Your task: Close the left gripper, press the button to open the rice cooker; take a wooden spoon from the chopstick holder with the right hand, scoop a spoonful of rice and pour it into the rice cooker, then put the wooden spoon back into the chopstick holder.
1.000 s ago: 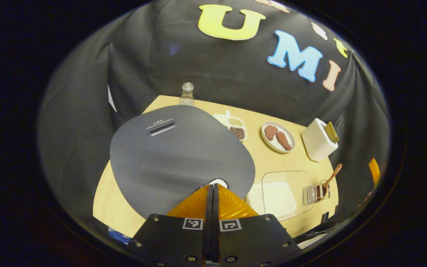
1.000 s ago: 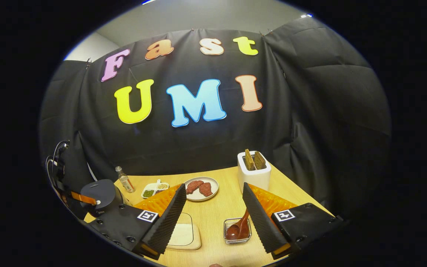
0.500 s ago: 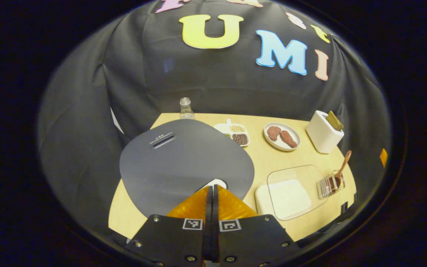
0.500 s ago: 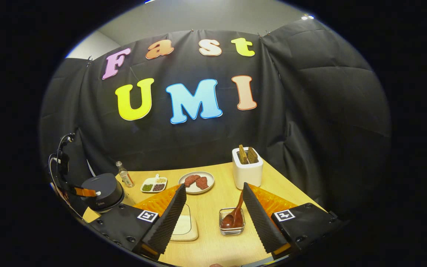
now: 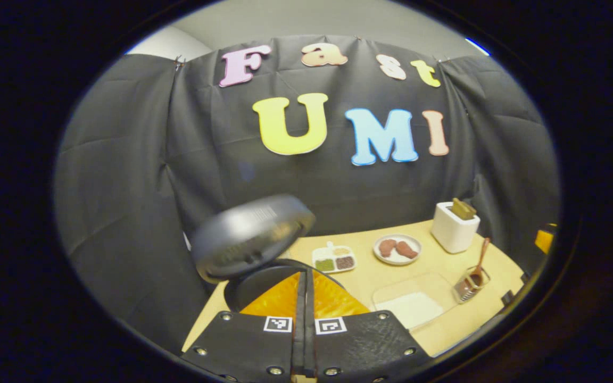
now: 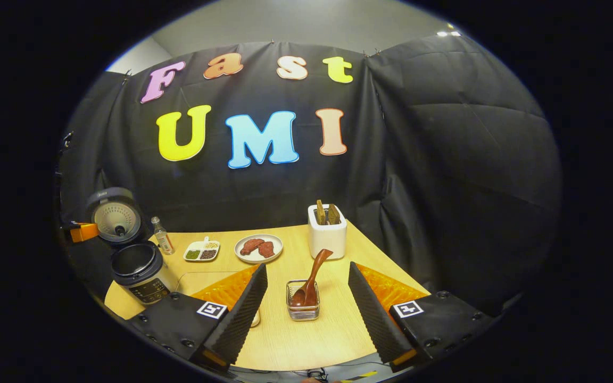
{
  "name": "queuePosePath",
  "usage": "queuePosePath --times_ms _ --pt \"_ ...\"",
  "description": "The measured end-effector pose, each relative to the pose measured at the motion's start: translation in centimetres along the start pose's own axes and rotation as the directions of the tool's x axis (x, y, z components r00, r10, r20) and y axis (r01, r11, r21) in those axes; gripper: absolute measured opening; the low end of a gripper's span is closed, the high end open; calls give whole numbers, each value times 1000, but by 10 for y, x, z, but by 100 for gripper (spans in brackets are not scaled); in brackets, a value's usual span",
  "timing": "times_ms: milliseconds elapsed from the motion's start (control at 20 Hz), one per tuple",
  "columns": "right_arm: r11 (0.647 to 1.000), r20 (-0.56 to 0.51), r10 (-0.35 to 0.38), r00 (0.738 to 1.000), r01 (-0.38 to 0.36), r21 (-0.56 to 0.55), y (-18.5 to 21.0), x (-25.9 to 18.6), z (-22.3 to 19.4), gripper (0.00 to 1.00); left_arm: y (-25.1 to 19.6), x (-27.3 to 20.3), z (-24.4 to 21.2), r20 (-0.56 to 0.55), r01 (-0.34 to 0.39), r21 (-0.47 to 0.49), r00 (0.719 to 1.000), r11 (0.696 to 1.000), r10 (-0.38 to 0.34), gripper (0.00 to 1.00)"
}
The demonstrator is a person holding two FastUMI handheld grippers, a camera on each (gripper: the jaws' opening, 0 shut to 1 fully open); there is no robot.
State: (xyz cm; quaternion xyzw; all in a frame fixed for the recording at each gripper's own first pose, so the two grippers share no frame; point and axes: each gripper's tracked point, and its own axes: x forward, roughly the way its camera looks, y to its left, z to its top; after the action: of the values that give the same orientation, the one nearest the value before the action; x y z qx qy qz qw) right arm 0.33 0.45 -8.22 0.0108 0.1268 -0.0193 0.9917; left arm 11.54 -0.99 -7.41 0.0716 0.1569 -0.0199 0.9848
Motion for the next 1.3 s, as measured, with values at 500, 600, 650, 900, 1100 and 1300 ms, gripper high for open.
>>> queuePosePath --times_ms 500,600,650,900,1100,1300 --pt "998 -97 66 993 -65 15 3 50 -4 98 22 -65 -26 -41 -42 -135 999 990 36 37" --pt "996 -134 71 988 -63 58 2 73 -6 97 22 -72 -21 -27 -73 -143 997 987 70 68" --pt "995 -156 76 985 -64 79 1 85 -9 98 20 -81 -20 -23 -91 -139 996 986 89 83" --pt "992 -250 82 965 -56 110 -11 142 -22 98 7 -78 -25 -49 -155 -100 987 983 151 99" --pt "987 -338 89 937 -38 155 -21 178 -40 98 -7 -71 -31 -88 -194 -125 979 973 184 99" --pt "979 -429 125 895 -40 201 -19 204 -68 93 -17 -63 -31 -110 -232 -116 969 966 220 99"
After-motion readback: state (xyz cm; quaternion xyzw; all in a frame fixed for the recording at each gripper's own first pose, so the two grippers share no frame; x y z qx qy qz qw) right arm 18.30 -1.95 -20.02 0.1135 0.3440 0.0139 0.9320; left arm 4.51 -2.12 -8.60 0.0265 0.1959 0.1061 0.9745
